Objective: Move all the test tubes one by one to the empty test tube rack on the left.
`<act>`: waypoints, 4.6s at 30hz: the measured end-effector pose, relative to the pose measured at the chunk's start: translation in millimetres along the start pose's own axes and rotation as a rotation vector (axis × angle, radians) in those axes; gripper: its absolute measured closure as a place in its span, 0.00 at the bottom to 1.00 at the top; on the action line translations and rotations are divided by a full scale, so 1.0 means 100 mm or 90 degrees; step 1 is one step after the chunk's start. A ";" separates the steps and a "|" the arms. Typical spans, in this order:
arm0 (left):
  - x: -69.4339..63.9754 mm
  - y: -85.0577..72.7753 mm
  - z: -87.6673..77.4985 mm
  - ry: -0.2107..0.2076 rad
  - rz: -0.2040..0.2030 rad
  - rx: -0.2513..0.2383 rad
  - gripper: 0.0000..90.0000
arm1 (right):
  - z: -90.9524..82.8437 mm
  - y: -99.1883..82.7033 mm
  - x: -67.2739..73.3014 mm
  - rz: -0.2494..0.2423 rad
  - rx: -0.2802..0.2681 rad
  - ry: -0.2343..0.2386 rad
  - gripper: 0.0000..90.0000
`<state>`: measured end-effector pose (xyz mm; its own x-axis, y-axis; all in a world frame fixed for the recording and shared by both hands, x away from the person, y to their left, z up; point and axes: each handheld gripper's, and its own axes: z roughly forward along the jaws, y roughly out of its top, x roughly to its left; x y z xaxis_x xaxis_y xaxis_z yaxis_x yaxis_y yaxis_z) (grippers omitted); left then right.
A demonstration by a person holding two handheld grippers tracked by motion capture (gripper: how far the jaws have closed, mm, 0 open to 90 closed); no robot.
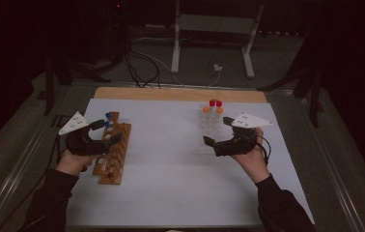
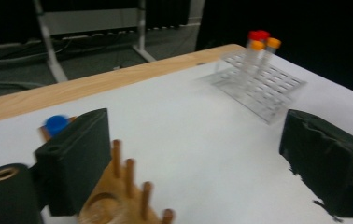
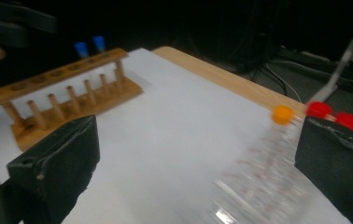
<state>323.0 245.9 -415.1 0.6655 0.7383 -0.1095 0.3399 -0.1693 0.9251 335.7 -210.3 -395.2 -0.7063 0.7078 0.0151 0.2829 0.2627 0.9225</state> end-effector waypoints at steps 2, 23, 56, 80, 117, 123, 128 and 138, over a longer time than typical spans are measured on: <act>-0.07 0.00 0.01 -0.016 0.007 0.002 0.03 | 0.01 -0.03 -0.11 0.014 0.012 -0.028 0.00; -0.35 -0.03 0.10 -0.076 0.037 0.016 0.02 | 0.63 -0.40 -0.86 0.118 0.092 -0.135 0.56; -0.35 -0.02 0.11 -0.075 0.041 0.022 0.02 | 0.62 -0.15 -0.84 0.072 0.057 -0.168 0.83; -0.55 0.05 0.17 -0.112 0.060 0.024 0.02 | 0.42 0.00 0.00 -0.028 0.052 -0.020 0.83; -1.19 0.12 0.64 -0.195 0.142 0.051 0.61 | 0.53 -0.21 1.00 -0.105 0.091 0.174 0.83; -1.19 0.12 0.67 -0.196 0.152 0.054 0.78 | 0.52 -0.21 1.01 -0.106 0.088 0.175 0.83; -1.18 0.14 0.64 -0.189 0.154 0.045 0.79 | 0.52 -0.20 1.00 -0.101 0.088 0.180 0.78; -0.92 0.33 0.37 -0.122 0.141 -0.001 0.79 | 0.46 -0.18 0.89 -0.075 0.067 0.155 0.52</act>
<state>297.7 148.6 -387.7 0.8367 0.5468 0.0295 0.1708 -0.3117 0.9347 297.7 -122.3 -428.1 -0.8693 0.4941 0.0144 0.2472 0.4094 0.8782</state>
